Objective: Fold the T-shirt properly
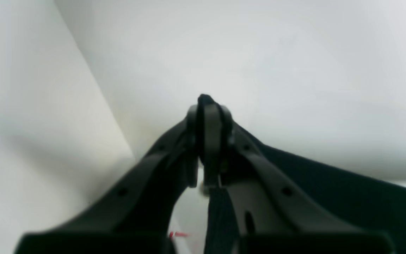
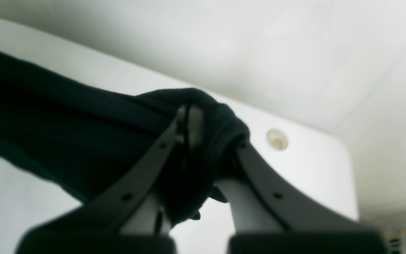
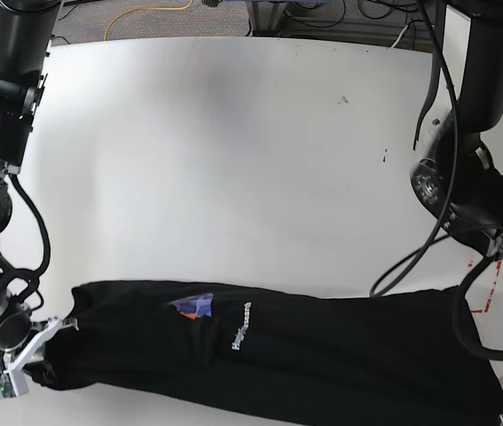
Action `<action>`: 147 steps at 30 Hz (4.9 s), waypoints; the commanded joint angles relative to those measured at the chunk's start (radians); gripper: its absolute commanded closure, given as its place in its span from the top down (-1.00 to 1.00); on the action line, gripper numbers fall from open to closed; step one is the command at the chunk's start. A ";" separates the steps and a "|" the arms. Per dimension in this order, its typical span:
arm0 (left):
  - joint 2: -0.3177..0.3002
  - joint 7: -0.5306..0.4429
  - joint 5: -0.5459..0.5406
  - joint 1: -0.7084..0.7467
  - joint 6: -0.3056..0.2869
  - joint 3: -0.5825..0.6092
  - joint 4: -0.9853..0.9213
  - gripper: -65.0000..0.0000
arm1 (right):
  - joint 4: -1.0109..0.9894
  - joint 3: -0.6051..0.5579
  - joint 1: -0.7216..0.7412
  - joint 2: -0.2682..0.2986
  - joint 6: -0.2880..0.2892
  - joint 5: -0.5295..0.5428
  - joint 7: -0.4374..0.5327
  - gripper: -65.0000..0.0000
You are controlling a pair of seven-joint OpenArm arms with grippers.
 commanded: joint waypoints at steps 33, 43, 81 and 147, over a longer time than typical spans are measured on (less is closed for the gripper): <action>-0.025 -0.034 -0.014 -0.229 -0.001 0.080 -0.061 -1.00 | 0.050 -0.019 0.142 0.196 0.017 0.096 -0.021 -1.00; -0.065 -0.020 -0.016 0.056 -0.063 0.077 0.102 -1.00 | 0.206 0.207 -0.270 0.191 0.017 0.123 -0.022 -1.00; -0.076 0.022 -0.016 0.920 -0.243 -0.321 0.317 -1.00 | 0.398 0.434 -0.997 -0.119 0.014 0.169 -0.024 -1.00; -0.082 0.016 -0.013 -0.528 0.003 -0.002 -0.268 -1.00 | -0.124 -0.309 0.639 0.145 0.017 0.170 -0.079 -1.00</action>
